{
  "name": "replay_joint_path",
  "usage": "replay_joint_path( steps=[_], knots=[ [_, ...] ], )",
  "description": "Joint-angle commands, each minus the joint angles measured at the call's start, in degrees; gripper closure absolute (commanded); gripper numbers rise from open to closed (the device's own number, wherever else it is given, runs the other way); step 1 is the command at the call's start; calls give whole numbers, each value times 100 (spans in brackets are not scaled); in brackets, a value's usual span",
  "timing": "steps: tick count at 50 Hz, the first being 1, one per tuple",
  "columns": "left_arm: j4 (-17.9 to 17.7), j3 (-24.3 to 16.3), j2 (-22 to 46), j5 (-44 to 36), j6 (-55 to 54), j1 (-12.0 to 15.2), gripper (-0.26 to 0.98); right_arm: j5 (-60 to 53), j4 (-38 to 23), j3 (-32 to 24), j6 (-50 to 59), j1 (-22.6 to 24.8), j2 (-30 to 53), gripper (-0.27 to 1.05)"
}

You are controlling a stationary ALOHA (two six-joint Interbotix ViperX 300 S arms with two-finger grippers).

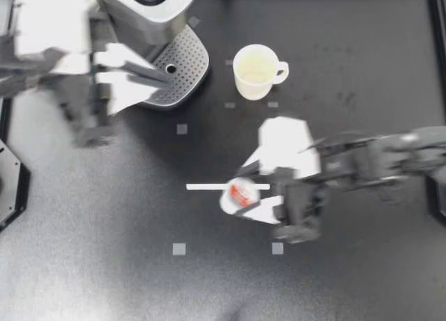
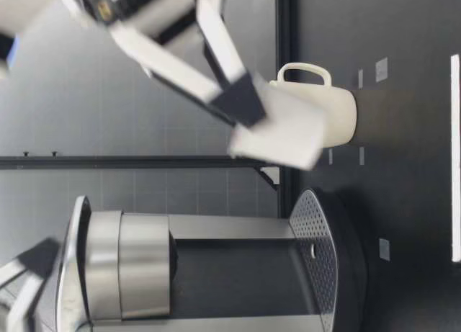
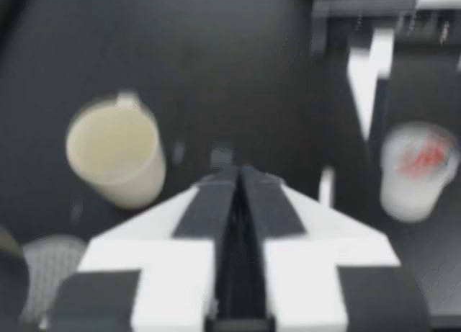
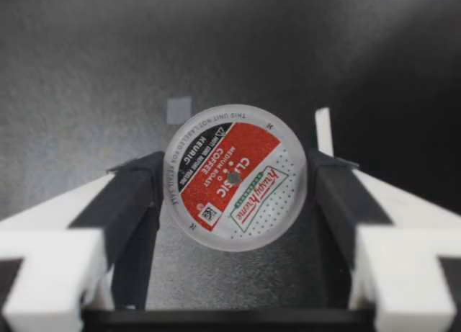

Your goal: Place the coffee capsule inside the capsule container, then place the cup onto the center of the cup tray.

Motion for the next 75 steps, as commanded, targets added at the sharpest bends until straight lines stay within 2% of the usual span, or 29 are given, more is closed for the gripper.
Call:
replay_joint_path(
  steps=[1, 6, 11, 16, 23, 31, 40, 44, 62, 75],
  knots=[
    [281, -729, 439, 879, -79, 26, 61, -439, 18, 290, 0, -88, -422, 23],
    [782, -1336, 914, 1784, -396, -9, 61, -791, 18, 668, 9, -123, -677, 23],
    [1731, -1837, 1274, 2505, -932, -255, 61, -923, 18, 914, -9, -185, -800, 23],
    [2944, -2092, 1564, 3111, -1556, -642, 61, -958, 18, 1046, -53, -237, -835, 23],
    [4544, -2188, 2013, 4008, -2320, -1195, 61, -1002, 0, 1187, -97, -316, -896, 23],
    [5537, -2092, 2487, 4685, -2760, -1538, 61, -1160, 0, 1371, -167, -369, -940, 23],
    [6618, -1881, 2839, 5203, -3243, -1793, 61, -1222, -9, 1441, -185, -369, -940, 23],
    [6970, -1749, 2865, 5291, -3384, -1837, 61, -1222, 0, 1459, -185, -369, -932, 23],
    [7857, -1099, 2733, 5309, -3850, -1846, 61, -1230, 0, 1468, -167, -369, -888, 23],
    [8068, -861, 2610, 5309, -3973, -1723, 61, -1318, 0, 1468, -132, -369, -888, 23]
  ],
)
